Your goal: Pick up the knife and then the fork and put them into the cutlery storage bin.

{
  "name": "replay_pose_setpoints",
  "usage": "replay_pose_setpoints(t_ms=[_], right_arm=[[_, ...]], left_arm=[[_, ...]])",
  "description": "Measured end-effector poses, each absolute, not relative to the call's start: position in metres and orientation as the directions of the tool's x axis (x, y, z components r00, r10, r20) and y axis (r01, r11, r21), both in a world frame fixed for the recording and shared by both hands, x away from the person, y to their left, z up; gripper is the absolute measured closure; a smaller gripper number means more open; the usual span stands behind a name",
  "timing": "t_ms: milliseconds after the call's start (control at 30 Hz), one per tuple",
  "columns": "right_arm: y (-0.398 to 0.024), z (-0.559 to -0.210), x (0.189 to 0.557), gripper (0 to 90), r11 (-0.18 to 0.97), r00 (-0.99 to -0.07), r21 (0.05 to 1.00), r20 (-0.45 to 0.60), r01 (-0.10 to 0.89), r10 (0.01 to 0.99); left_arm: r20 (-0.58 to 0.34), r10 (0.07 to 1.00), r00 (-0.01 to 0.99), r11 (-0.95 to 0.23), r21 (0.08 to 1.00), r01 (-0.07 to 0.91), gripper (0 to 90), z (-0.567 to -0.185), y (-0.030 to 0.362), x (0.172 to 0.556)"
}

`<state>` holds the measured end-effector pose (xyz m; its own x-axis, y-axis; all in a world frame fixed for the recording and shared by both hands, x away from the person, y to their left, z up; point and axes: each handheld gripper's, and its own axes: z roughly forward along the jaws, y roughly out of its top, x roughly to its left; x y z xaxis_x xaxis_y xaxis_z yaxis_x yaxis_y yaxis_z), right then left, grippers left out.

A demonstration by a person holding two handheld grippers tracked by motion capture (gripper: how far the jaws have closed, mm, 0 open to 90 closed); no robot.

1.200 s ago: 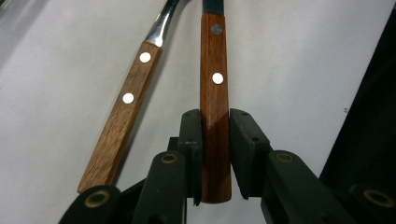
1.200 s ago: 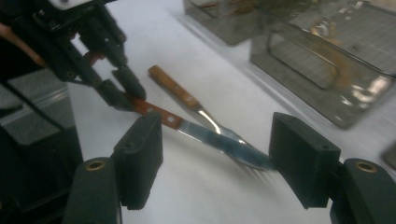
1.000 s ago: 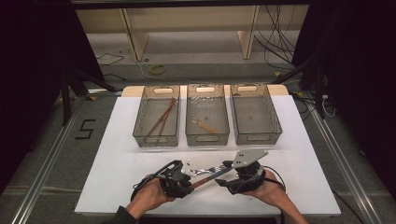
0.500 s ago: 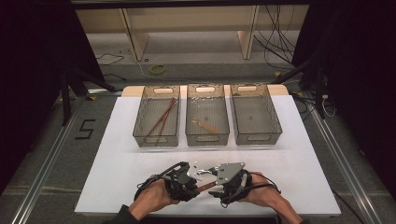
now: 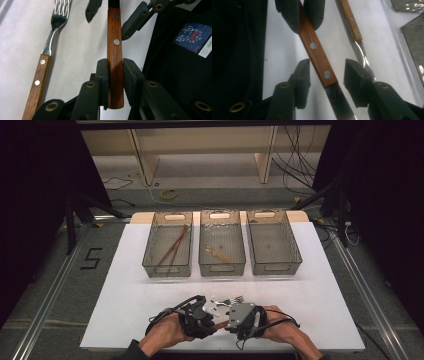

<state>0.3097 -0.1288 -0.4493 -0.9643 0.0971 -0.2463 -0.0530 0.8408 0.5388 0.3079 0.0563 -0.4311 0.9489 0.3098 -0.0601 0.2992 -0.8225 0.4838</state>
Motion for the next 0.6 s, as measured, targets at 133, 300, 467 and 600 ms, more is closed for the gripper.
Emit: replay_pose_setpoints(t_ms=[133, 300, 467, 600], right_arm=[[-0.1290, -0.4492, 0.3077, 66.3, 0.846, -0.971, 0.529, -0.227, -0.061, 0.072], [-0.1298, -0.4506, 0.3058, 71.5, 0.852, -0.973, 0.515, -0.231, -0.099, 0.027], [-0.1300, -0.4510, 0.3036, 76.9, 0.857, -0.969, 0.492, -0.244, -0.150, -0.030], [-0.1294, -0.4491, 0.3019, 77.8, 0.857, -0.970, 0.490, -0.239, -0.158, -0.042]], left_arm=[[-0.065, 0.304, 0.950, -0.822, 0.486, 0.297, 75.1, -0.4304, 0.0552, 0.3074], [-0.065, 0.268, 0.961, -0.830, 0.492, 0.264, 74.9, -0.4301, 0.0547, 0.3071], [-0.059, 0.242, 0.968, -0.825, 0.513, 0.237, 73.5, -0.4267, 0.0579, 0.3098], [-0.065, 0.240, 0.969, -0.811, 0.535, 0.237, 72.4, -0.4245, 0.0596, 0.3105]])
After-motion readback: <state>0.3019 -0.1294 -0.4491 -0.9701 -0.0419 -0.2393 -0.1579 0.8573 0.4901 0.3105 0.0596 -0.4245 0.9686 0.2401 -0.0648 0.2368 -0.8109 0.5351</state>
